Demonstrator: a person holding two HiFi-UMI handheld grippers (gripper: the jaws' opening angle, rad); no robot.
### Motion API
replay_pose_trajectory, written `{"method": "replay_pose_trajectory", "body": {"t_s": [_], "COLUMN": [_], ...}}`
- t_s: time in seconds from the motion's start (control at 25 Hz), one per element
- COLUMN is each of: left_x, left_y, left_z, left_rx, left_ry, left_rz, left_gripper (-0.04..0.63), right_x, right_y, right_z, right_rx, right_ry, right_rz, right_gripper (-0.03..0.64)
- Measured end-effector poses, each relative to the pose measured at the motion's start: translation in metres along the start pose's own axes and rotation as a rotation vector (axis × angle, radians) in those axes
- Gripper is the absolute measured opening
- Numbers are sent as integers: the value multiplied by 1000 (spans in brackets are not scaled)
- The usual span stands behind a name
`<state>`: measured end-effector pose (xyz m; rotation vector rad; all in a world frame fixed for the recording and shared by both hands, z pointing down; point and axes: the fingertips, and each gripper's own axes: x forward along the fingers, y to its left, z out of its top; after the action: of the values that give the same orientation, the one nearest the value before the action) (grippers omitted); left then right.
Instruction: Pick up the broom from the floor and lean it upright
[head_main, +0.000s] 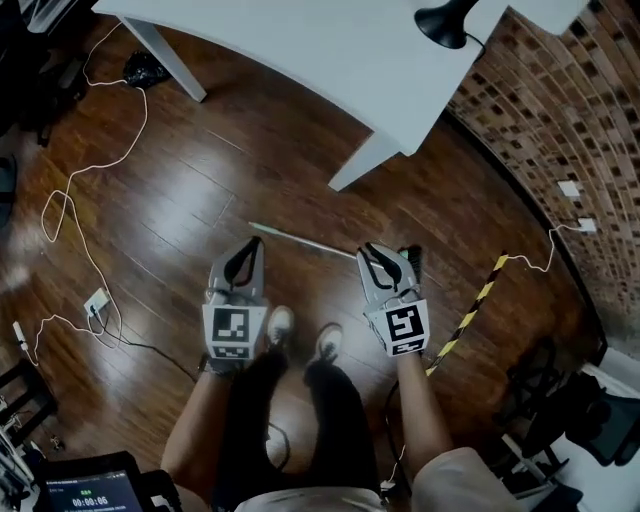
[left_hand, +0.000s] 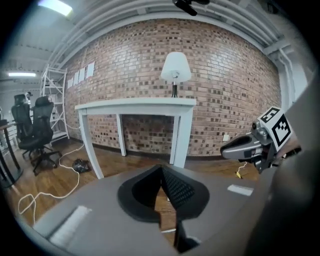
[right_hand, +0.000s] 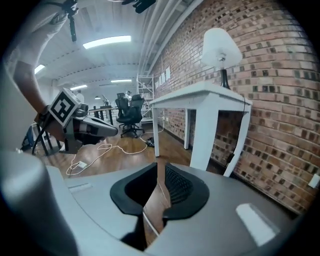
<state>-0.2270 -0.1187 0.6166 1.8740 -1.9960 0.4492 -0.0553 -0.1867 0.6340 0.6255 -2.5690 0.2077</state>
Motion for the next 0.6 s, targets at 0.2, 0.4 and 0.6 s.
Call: {"method": "replay_pose_trajectory", "body": {"t_s": [0.2,0.4,0.6], "left_x": [47,80,116], "left_y": [-3,-2,14], "left_z": [-104,-209,-317], "left_rx": [-79,-162,-216], "left_ry": [81,130,167], "left_rz": [-6,35,83], "left_gripper": [3,3,3], "right_x": [80,135,184], "right_y": [23,34,43], "right_z": [-78,-174,-282], "right_rx": [-24,-97,-165], "right_ry": [70,155,236], "right_rz": [78,145,203], "right_gripper": [74,79,104]}}
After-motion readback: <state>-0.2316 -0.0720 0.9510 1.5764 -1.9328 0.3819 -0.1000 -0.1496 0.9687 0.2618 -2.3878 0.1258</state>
